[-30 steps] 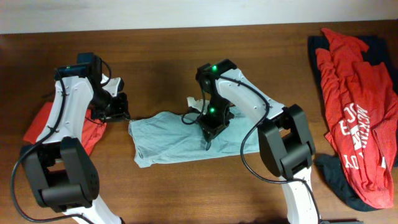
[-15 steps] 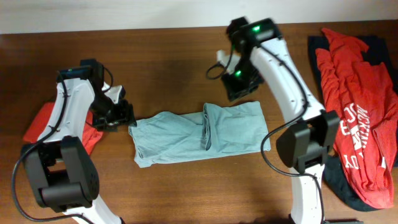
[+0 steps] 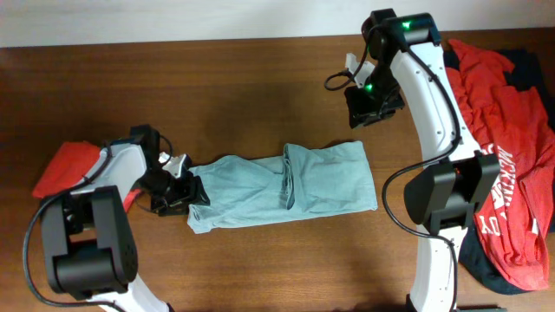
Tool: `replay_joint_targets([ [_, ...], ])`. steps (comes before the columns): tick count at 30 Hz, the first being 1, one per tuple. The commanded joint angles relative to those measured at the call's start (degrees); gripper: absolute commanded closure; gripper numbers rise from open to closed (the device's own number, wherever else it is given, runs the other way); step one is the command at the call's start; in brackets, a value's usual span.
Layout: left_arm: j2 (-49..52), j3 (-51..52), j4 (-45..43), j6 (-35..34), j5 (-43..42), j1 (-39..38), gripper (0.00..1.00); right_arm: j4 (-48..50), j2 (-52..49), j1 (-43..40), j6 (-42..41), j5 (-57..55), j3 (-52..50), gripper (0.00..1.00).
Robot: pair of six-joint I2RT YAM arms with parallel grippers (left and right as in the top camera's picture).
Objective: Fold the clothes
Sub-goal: 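Lift the strip's left end with the left gripper and fold it rightward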
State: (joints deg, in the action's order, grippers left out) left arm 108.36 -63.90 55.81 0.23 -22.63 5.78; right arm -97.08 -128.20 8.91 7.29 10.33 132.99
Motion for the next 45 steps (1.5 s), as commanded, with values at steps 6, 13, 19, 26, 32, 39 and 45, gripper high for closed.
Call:
replay_joint_targets([
  [6,-0.5,2.99,-6.12,0.5,-7.54,0.02,0.99,-0.26,1.42,-0.35,-0.52,-0.74,0.96,0.68],
  [13,-5.55,-5.57,-1.27,0.46,2.34,7.04,1.0,-0.26,1.42,-0.42,-0.57,-3.34,0.96,0.67],
  [19,-7.34,-18.38,2.4,0.48,6.05,13.57,1.0,-0.28,1.42,-0.42,-0.57,-3.32,0.96,0.67],
  [26,-7.34,-27.28,5.31,0.83,7.5,13.94,0.99,-0.28,1.42,-0.39,-0.76,-3.3,0.96,0.67],
  [32,-7.34,-27.47,6.49,4.61,14.49,4.09,0.99,-0.28,1.42,-0.39,-0.76,-3.08,0.96,0.64],
  [39,-7.34,-27.63,7.04,4.57,19.04,-11.23,0.99,-0.28,1.42,-0.39,-0.76,-3.08,0.94,0.64],
  [45,-7.34,-27.63,7.78,3.91,19.58,-23.1,0.99,-0.28,1.42,-0.39,-0.76,-3.08,0.94,0.64],
])
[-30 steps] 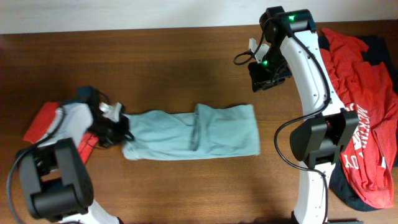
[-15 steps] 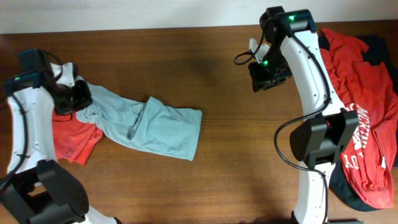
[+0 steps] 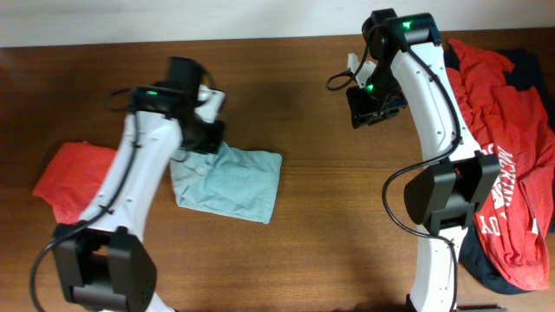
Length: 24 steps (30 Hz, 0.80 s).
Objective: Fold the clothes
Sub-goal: 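Lift the strip's left end with the left gripper and fold it rightward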
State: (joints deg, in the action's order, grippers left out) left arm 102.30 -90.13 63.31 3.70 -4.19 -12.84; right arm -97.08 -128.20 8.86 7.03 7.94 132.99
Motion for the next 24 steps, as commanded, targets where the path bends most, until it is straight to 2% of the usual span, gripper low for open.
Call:
replay_joint_targets([
  [1,-1.29,-1.4,0.42,0.22,2.27,-6.8,0.99,-0.28,1.42,-0.35,-0.5,-0.7,0.94,0.64],
  [5,-1.27,-1.38,2.54,0.24,6.75,-13.22,0.99,-0.28,1.42,-0.35,-0.5,-0.7,0.94,0.63],
  [10,-1.01,-0.98,3.76,0.2,6.78,-16.81,0.98,-0.28,1.42,-0.35,-0.5,-0.68,0.94,0.63],
  [19,-1.01,-0.98,4.48,-1.38,6.54,-17.16,0.97,-0.28,1.42,-0.35,-0.5,-0.68,0.94,0.63],
  [20,-1.01,-0.98,4.7,-1.53,6.05,-17.16,0.94,-0.28,1.42,-0.35,-0.5,-0.68,0.94,0.63],
  [24,-1.01,-0.98,4.7,-1.53,0.0,-17.18,0.93,-0.28,1.42,-0.35,-0.5,-0.68,0.94,0.64],
])
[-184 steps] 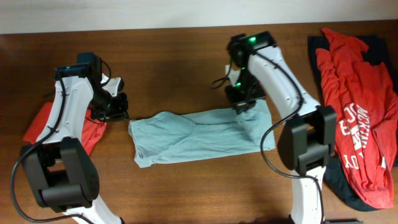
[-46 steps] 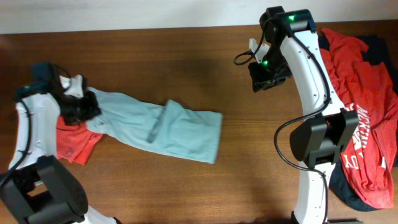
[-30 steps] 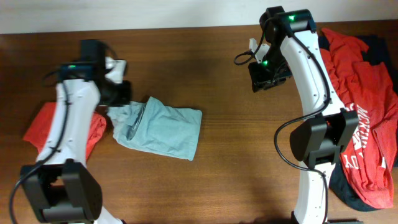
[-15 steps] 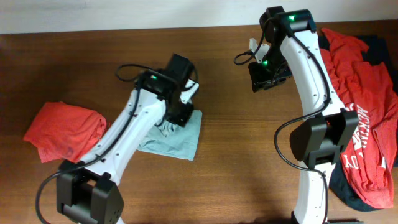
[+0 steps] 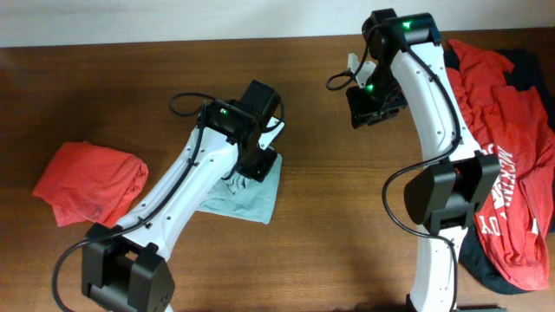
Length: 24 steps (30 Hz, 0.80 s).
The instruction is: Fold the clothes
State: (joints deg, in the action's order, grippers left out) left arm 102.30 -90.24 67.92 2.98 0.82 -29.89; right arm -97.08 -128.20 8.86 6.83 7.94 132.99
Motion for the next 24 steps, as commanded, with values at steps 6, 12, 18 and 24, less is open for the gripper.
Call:
replay_joint_targets([
  [6,-1.01,-0.87,0.13,-0.76,-8.15,-0.11,0.8,-0.28,1.42,-0.35,-0.31,-0.68,0.94,0.63],
  [12,-1.01,-0.87,0.31,-0.74,-8.11,-0.11,0.76,-0.28,1.42,-0.35,-0.31,-0.68,0.94,0.63],
  [18,-1.03,-0.9,0.87,-0.98,0.81,2.29,0.77,-0.28,1.42,-0.2,2.16,6.03,0.94,0.6],
  [24,-0.98,-0.55,-0.57,-3.87,1.7,10.16,0.77,-0.26,1.42,2.69,8.04,21.75,-1.66,0.92],
])
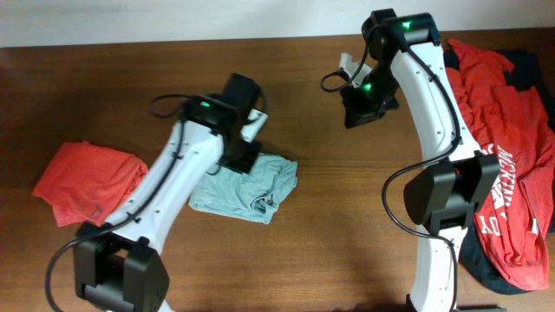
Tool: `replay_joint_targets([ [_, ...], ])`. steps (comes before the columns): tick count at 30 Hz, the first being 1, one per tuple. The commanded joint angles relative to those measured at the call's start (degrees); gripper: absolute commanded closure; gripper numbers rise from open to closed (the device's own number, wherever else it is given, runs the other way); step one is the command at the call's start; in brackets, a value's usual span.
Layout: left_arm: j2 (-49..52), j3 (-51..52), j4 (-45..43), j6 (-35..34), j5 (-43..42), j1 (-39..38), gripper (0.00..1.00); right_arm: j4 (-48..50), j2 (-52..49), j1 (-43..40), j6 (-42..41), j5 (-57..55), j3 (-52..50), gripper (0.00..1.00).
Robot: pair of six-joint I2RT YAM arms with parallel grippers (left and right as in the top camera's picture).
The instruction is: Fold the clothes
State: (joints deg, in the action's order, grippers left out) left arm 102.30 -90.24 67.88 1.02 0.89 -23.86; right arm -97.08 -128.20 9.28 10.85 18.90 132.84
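Note:
A light teal garment lies folded into a small, loosely rumpled packet in the middle of the table. My left gripper hangs over its upper left edge, and the wrist hides the fingers, so their state does not show. My right gripper hovers over bare table at the back right, well apart from the teal garment, with nothing visible in it. A folded red garment rests at the left.
A heap of red and navy clothes covers the right end of the wooden table, behind the right arm. The left arm's long white link runs diagonally from the front left towards the teal garment.
My left gripper has moved a little left and back off the middle of the teal packet. More of the garment shows to its right, rumpled. The right gripper has shifted slightly left.
The teal garment first lay stretched out, with my left gripper at its left end. It was then doubled over into a short packet, with the gripper at its back edge and later over its middle. The gripper now sits at the packet's upper left edge. The right arm stayed at the back.

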Motion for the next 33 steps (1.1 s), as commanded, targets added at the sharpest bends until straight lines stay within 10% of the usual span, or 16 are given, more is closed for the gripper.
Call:
replay_joint_targets([
  [1,-0.9,-0.42,-0.57,-1.9,1.44,4.98,0.77,-0.26,1.42,3.04,4.44,12.02,-2.14,0.93],
  [11,0.66,7.93,-6.78,-1.66,5.68,8.7,0.77,8.98,1.36,12.85,6.08,28.15,-12.2,0.95],
  [33,9.77,8.09,-13.86,10.67,-30.03,18.51,0.82,31.58,1.16,14.82,-4.35,30.62,-36.11,0.95],
])
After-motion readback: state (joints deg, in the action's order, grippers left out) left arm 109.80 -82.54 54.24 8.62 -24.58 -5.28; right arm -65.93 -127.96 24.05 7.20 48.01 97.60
